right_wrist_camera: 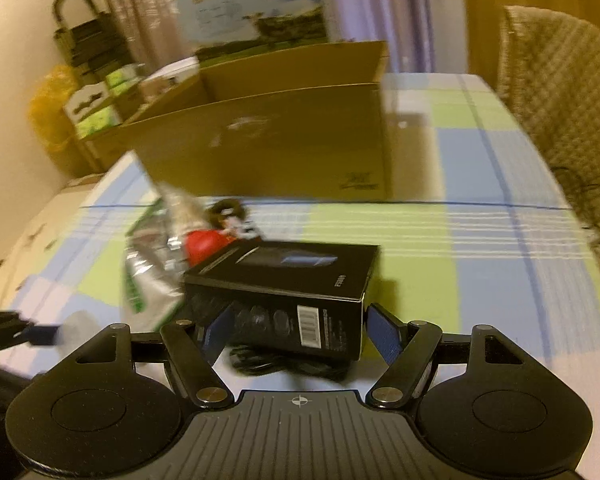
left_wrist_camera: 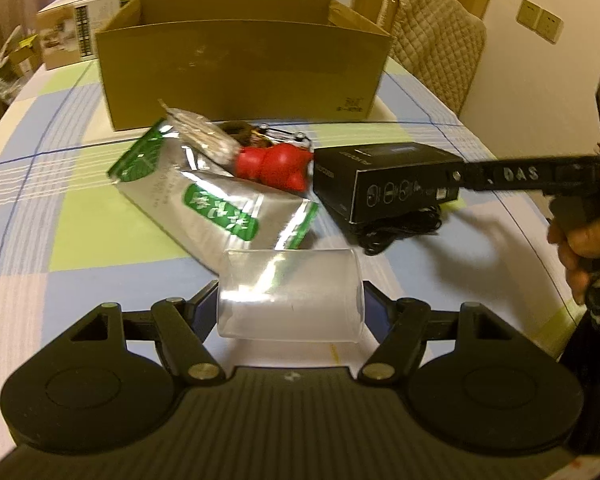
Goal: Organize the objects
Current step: 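Grasp black FLYCO shaver box with right tool and lift it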
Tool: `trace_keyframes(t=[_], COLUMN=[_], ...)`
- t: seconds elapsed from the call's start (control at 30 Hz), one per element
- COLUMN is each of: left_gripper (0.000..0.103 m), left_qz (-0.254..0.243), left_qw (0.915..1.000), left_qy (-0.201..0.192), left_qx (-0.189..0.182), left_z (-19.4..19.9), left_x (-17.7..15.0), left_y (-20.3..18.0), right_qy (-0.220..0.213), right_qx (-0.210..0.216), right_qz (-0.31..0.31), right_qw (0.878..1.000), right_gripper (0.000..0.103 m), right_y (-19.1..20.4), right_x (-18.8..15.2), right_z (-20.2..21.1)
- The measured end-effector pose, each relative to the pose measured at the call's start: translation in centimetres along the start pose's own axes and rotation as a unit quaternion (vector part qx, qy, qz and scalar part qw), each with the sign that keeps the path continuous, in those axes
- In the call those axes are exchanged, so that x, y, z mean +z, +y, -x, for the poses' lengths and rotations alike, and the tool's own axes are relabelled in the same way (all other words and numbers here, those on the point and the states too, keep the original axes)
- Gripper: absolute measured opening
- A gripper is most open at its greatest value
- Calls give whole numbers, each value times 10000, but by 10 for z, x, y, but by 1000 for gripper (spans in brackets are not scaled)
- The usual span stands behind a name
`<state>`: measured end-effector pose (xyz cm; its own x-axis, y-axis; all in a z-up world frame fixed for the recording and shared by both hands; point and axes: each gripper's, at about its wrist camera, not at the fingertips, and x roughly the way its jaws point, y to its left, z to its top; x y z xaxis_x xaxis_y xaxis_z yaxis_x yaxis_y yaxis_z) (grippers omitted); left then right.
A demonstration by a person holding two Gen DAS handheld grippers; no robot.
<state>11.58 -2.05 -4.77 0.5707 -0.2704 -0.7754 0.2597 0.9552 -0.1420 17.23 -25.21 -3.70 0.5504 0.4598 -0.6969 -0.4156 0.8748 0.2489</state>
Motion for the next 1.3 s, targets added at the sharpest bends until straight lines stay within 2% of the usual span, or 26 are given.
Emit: trace_keyframes(t=[0.2,0.27,0.33,0.47,0.6,0.73,0.83,1.03,1.2,1.3], left_gripper=[68,68,68,68,68,68,68,68,68,68], left_qz=[185,233,289,322,397,444,480,557,640,664], left_qw=[9997,9995,9993,9991,9989,9987,9986,9980,9975,9973], left_qy=[-89,-88,-97,-155,-178,-185,-205,-246,-264,-255], left_qx=[154,198,222,244,200,138,114,145,170,176], left_z=[11,13,15,18,15,12,11,7,5,3], left_x=[-2,-3,-2,-1,0,2,5,12,15,16], left_y=[17,22,26,28,28,27,29,36,43,44], right_qy=[209,291,273,29,-102,286,558,1324,1596,1682], right_qx=[699,792,674,117,40,185,226,296,329,324], right_qz=[333,520,728,1343,1767,2060,2232,2522,2472,2308], right_qw=[9968,9951,9947,9909,9842,9780,9729,9581,9552,9578], right_gripper=[71,71,71,71,71,83,84,85,84,78], right_y=[35,40,43,45,44,47,48,48,47,50], right_x=[-14,-16,-15,-9,7,27,36,33,32,32], right_z=[1,1,4,17,16,-11,-34,-79,-95,-92])
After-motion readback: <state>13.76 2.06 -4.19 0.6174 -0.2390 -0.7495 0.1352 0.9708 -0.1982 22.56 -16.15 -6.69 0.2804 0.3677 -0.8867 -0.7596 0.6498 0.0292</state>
